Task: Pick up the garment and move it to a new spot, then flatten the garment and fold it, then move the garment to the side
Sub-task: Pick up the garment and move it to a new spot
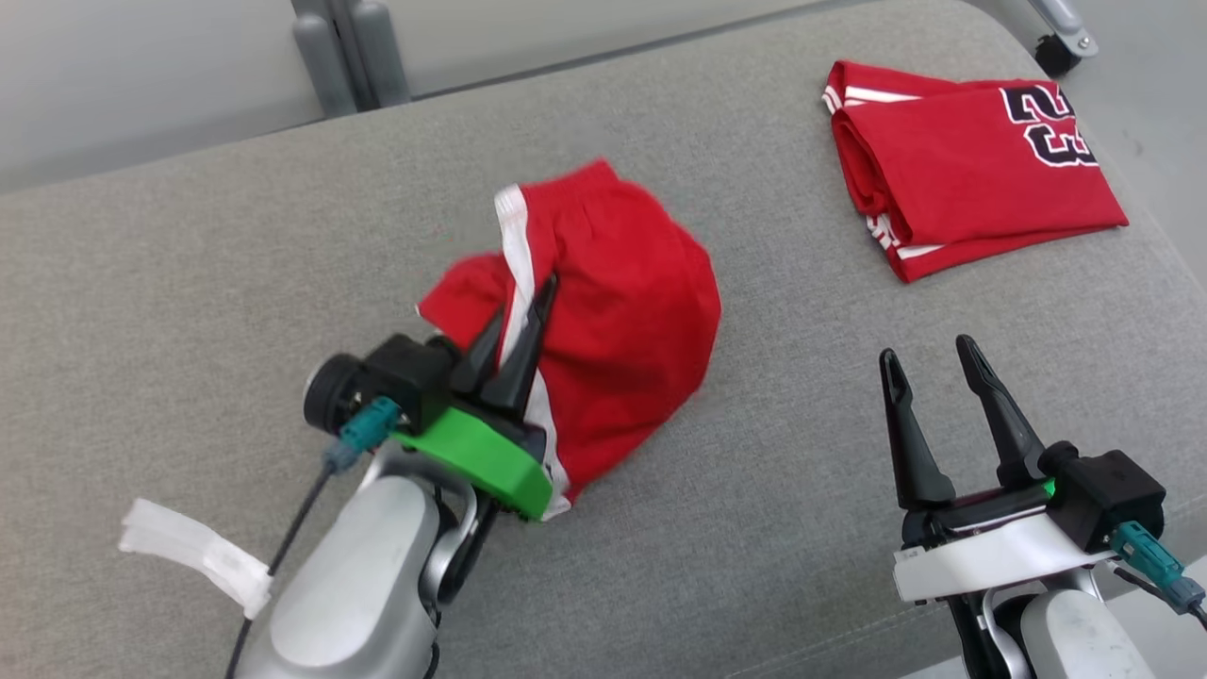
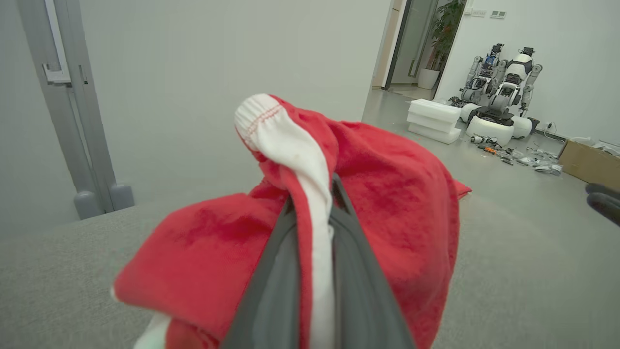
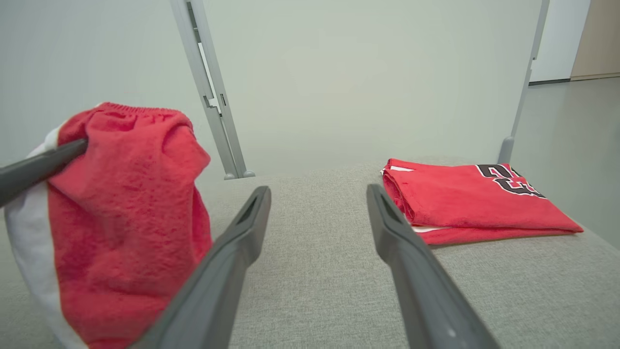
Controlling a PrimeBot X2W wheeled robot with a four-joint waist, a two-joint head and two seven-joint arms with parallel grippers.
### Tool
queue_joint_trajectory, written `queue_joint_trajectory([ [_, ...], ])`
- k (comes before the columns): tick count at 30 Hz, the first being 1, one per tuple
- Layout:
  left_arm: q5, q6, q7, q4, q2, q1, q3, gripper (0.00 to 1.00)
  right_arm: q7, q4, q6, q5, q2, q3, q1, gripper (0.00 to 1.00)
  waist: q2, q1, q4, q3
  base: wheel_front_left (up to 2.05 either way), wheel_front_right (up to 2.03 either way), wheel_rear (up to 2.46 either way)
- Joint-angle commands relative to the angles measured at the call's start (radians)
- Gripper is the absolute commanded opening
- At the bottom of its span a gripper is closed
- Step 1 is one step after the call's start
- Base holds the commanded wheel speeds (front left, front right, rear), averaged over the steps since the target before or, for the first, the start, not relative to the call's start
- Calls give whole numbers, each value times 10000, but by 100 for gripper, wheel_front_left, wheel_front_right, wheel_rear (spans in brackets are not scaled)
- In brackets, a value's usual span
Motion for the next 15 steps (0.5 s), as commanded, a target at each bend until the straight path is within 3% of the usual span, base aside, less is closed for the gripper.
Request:
queue_joint_trajectory([
  [1,151,-67,-63,280,-28,169,-45,0,1,-56,-17,-47,31,-12,-131,100,0,0,-58,430,0,0,0],
  [8,491,-284,-105,1543,-419,755,-520,0,1,-47,-17,-119,-4,19,-302,100,0,0,226,672,0,0,0],
  [10,321,-324,-98,1835,-542,975,-670,42,1,-12,-17,-137,-37,33,-283,100,0,0,372,592,0,0,0],
  [11,239,-352,-98,1918,-594,1031,-735,100,1,12,-17,-135,-64,51,-265,100,0,0,438,535,0,0,0],
  [15,-163,-396,-100,1564,-763,1276,-686,100,1,103,-17,-86,-167,111,-150,100,0,0,802,133,0,0,0],
])
